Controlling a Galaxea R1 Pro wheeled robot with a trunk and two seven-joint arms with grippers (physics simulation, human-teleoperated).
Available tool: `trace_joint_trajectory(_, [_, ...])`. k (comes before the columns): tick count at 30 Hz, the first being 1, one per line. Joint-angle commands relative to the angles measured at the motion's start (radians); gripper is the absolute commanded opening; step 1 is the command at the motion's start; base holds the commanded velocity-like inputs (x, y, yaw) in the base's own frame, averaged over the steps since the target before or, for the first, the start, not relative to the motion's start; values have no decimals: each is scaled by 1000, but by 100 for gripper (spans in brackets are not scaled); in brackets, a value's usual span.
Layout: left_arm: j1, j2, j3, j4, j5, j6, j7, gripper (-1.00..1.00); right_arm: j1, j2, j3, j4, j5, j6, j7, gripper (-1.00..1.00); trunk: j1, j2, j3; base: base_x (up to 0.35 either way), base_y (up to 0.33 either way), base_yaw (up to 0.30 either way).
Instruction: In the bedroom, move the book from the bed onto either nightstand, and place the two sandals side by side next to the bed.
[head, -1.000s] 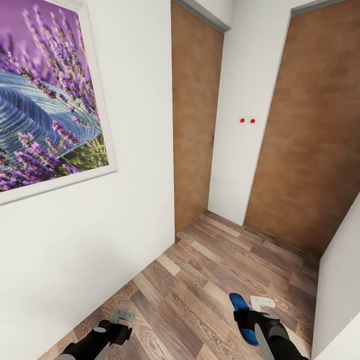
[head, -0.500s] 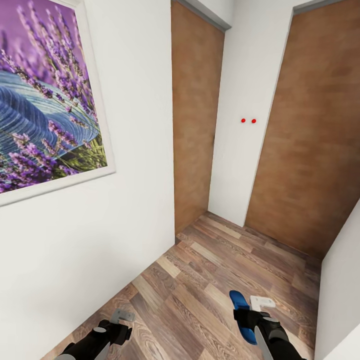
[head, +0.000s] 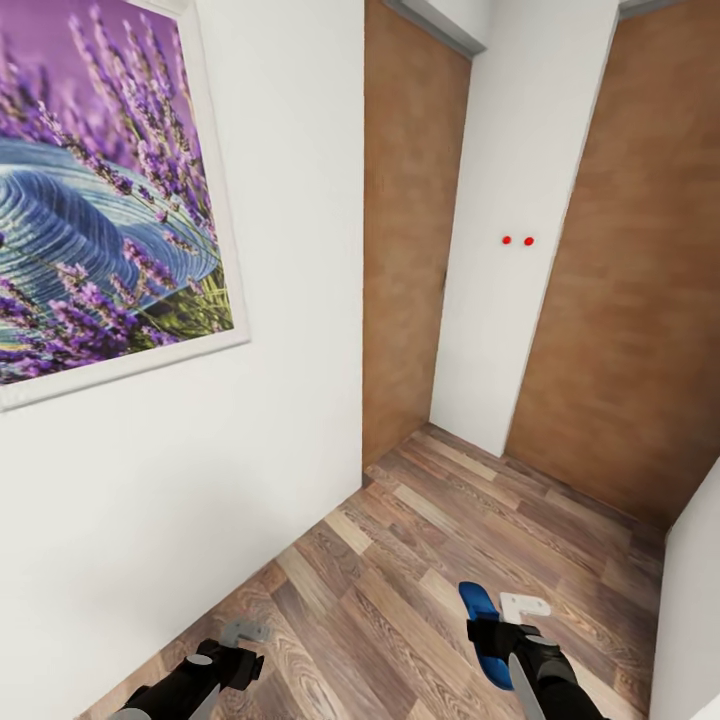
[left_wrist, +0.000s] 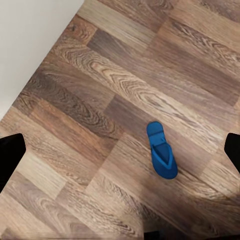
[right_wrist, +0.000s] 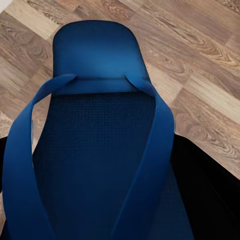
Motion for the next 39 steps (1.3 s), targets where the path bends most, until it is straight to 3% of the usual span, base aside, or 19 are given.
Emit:
trace_joint_trajectory(1, [0, 0, -5, -2, 0, 6, -1, 100, 0, 1, -1, -2, -9, 4, -7, -100, 1, -2, -3, 0, 0, 239])
trace_joint_trajectory(10, [-1, 0, -5, -2, -1, 6, -1, 100, 0, 1, -2, -1, -9, 4, -6, -100, 1, -2, -6, 45, -6, 111])
trace_joint_trajectory(39, [-27, 4, 2, -15, -2, 2, -2, 100, -1, -16, 7, -35, -4, -6, -8, -100, 1, -2, -6, 19, -11, 3])
